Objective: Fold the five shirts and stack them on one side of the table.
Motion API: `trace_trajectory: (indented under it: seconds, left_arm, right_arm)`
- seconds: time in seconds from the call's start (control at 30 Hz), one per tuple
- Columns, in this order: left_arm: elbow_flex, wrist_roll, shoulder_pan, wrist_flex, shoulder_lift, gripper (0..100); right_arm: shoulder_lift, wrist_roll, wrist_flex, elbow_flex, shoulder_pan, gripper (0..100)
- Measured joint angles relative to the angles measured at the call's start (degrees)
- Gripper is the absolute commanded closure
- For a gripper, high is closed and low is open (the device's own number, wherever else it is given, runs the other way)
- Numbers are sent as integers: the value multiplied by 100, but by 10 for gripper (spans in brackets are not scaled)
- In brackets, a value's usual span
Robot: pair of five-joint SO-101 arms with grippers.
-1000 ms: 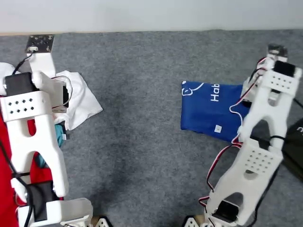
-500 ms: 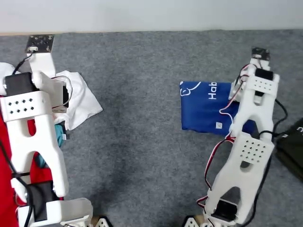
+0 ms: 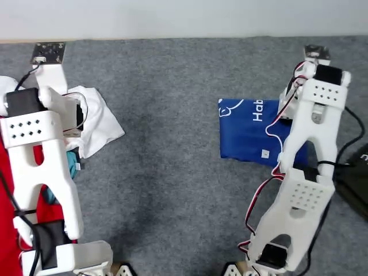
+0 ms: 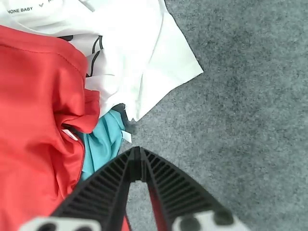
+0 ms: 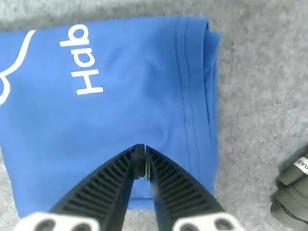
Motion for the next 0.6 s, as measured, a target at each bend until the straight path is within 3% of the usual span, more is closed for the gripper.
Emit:
trace_trajectory:
  seconds: [0.23,0.6]
  left_arm:
    - [0,0,0,0,0,996]
    - [0,0,0,0,0,996]
  right_arm:
    - [466,0,62,0,35,653]
    - [932,-149,53,0,44,645]
